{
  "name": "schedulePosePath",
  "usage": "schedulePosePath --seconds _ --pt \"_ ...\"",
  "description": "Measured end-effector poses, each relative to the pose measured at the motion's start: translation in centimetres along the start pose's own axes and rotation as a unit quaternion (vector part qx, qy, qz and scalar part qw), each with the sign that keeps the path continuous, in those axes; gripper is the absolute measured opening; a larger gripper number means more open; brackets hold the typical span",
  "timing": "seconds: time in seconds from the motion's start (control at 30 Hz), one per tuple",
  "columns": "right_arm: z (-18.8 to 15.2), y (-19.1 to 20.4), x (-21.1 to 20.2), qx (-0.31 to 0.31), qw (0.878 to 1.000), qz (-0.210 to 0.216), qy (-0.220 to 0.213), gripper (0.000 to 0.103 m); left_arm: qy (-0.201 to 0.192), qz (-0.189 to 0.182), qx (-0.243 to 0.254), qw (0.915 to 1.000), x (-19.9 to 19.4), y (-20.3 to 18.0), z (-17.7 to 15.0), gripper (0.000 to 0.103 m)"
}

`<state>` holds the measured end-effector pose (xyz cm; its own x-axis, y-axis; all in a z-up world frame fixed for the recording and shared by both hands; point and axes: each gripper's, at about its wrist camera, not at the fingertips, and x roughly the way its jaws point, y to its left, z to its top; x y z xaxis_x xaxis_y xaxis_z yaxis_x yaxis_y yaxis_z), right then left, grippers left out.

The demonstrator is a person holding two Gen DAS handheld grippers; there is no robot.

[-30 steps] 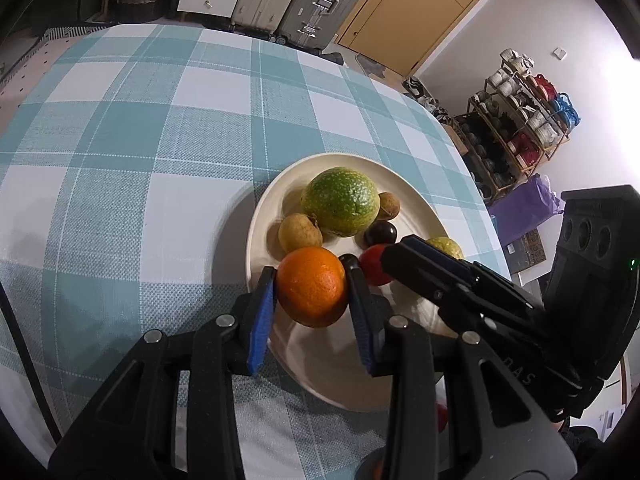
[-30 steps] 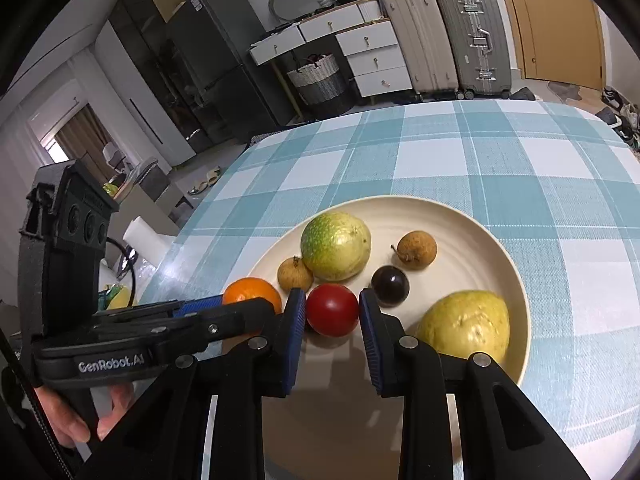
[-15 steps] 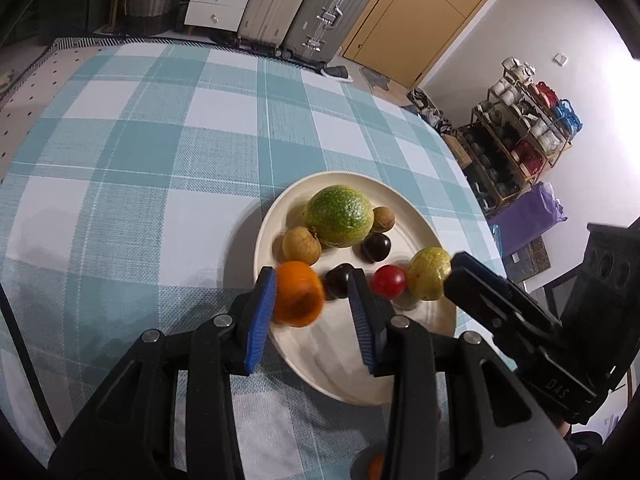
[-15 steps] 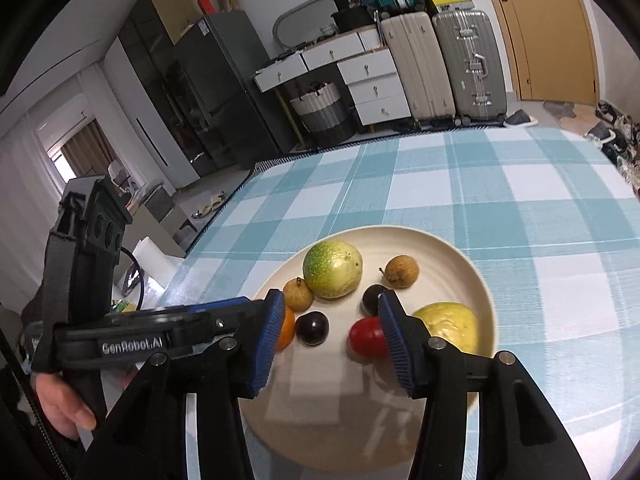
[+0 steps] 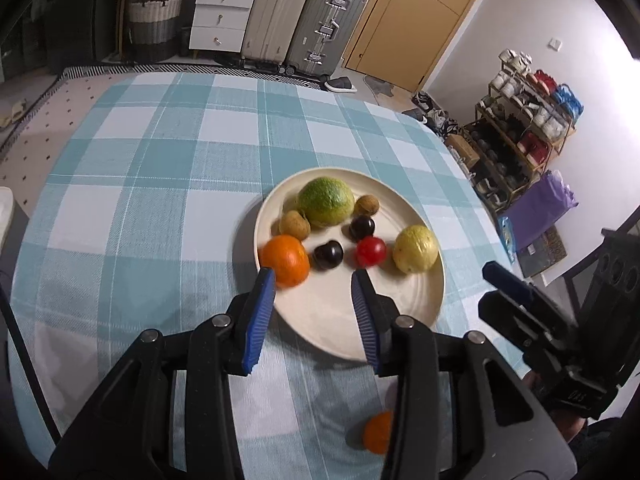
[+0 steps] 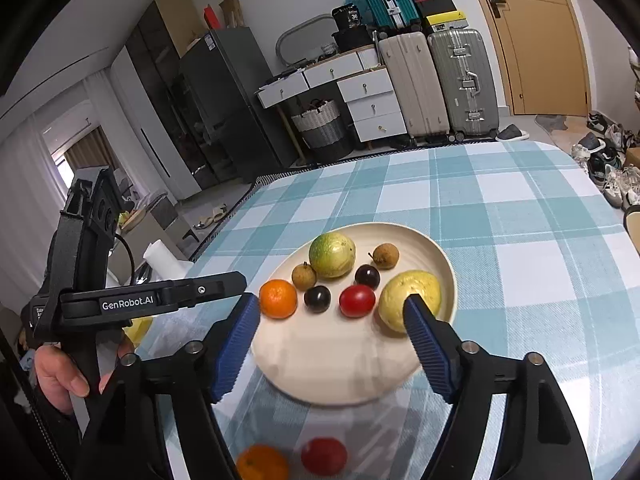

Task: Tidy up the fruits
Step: 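Lift both open tools away from the plate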

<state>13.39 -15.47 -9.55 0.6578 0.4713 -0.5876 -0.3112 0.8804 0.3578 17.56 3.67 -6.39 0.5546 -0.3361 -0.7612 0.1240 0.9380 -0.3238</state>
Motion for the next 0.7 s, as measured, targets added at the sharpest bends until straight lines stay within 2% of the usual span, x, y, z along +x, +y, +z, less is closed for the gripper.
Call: schedulePosePath --seconds 0.17,0.33,0.5,0.57,0.63,0.7 --pt "-1.0 0.2 -1.4 0.0 1.0 0.0 -0.004 0.087 -0.001 0.016 0.017 0.9997 -1.0 -1.5 -1.7 0.037" --pt "-1.9 0.5 -2.5 0.002 1.0 -0.001 -0.007 0.091 -0.009 0.028 0.026 0.9992 -2.0 -2.5 -3.1 0.056" --pt "-2.8 0.8 -3.7 0.0 1.0 -0.002 -0.012 0.094 -0.008 0.041 0.036 0.9985 -2.5 -3.3 -4.5 0.059" --pt "-3.1 0.9 -4.1 0.001 1.0 -0.002 -0.014 0.095 -0.008 0.043 0.036 0.9984 -2.6 -3.4 -4.9 0.064" --pt "-3.2 1.0 -4.2 0.0 1.0 -0.003 -0.014 0.096 -0.015 0.051 0.036 0.9979 -3.0 -3.6 -5.5 0.081" --pt "-3.5 1.0 -4.6 -0.001 1.0 -0.003 -0.015 0.096 -0.026 0.056 0.04 0.9973 -3.4 -3.8 -5.8 0.084"
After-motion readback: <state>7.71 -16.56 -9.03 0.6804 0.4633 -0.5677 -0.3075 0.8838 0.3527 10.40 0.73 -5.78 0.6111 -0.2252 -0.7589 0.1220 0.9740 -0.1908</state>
